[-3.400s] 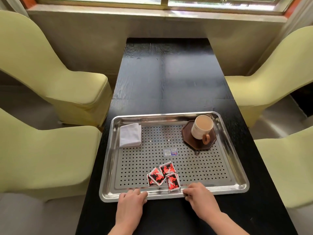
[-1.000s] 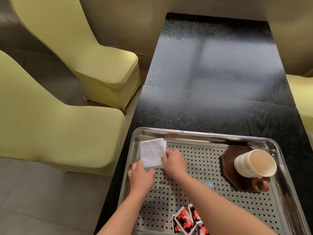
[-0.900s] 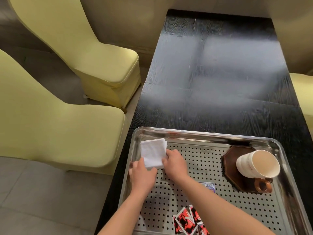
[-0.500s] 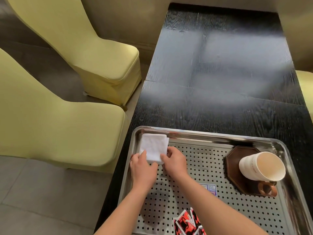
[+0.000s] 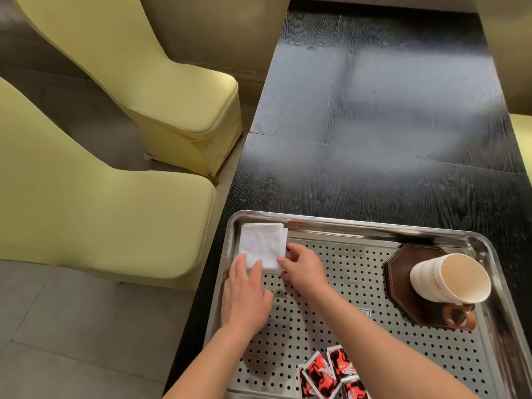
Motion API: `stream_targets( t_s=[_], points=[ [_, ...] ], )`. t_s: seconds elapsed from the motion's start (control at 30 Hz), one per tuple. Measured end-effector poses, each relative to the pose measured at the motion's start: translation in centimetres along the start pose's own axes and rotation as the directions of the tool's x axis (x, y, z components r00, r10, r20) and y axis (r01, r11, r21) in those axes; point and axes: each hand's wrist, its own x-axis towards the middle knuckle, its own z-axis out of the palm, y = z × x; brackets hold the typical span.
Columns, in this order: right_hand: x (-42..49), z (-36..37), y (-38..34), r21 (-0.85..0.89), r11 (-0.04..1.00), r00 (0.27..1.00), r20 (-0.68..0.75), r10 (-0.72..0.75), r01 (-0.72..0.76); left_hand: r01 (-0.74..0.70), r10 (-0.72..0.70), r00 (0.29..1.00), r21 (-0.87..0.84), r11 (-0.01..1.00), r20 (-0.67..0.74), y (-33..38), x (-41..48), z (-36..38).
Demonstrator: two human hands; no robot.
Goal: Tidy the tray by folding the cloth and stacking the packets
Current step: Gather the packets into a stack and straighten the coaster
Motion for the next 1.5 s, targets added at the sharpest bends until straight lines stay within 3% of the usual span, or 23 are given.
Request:
stream_targets(
  t_s=[0.07, 0.13, 0.2, 0.3, 0.43, 0.7, 0.83, 0.97, 1.07, 1.3, 1.5],
  points=[
    [-0.1, -0.4, -0.2, -0.172, 0.980, 0.993, -0.054, -0.108, 0.097, -0.082, 0.082, 0.997, 0.066, 0.994, -0.005, -0.3, 0.9, -0.2],
    [-0.4, -0.6, -0.4, -0.389, 0.896, 0.962, -0.073, -0.263, 0.215, -0.159, 0.160, 0.987, 0.125, 0.979, -0.004, -0.4, 2.1, -0.4],
    [-0.5, -0.8, -0.8, -0.554, 0.770, 0.924, -0.004, -0.382, 0.315, -0.208, 0.209, 0.978, 0.164, 0.964, 0.013, -0.5, 3.2, -0.6],
    [-0.1, -0.8, -0.5, -0.693, 0.613, 0.904, 0.135, -0.405, 0.379, -0.230, 0.224, 0.973, 0.200, 0.953, 0.048, -0.9, 3.9, -0.7],
    [0.7, -1.0, -0.2, -0.767, 0.534, 0.915, 0.170, -0.365, 0.356, -0.247, 0.229, 0.968, 0.224, 0.943, 0.104, -1.7, 3.6, -0.3],
    [1.2, -1.3, 0.0, -0.773, 0.513, 0.913, 0.205, -0.354, 0.373, -0.316, 0.300, 0.948, 0.216, 0.924, 0.102, -2.2, 1.7, 0.2],
    [1.3, -1.4, 0.2, -0.805, 0.456, 0.907, 0.227, -0.355, 0.380, -0.299, 0.268, 0.952, 0.249, 0.921, 0.148, -2.5, 1.3, 0.8],
    [1.3, -1.6, -0.1, -0.784, 0.487, 0.906, 0.222, -0.360, 0.385, -0.305, 0.258, 0.944, 0.240, 0.922, 0.207, -2.2, 1.4, 0.1],
    [0.8, -2.3, -0.4, -0.723, 0.570, 0.915, 0.232, -0.331, 0.390, -0.283, 0.241, 0.944, 0.176, 0.943, 0.224, -1.7, 1.5, -0.7],
    [-4.1, -5.9, 1.7, -0.560, 0.774, 0.950, 0.085, -0.301, 0.296, -0.238, 0.236, 0.970, 0.048, 0.970, 0.053, 0.7, -0.3, -1.4],
    [-8.5, -9.6, 5.9, -0.488, 0.855, 0.973, -0.045, -0.227, 0.177, -0.222, 0.229, 0.971, -0.100, 0.970, 0.067, 3.9, -2.6, 0.2]
  ],
)
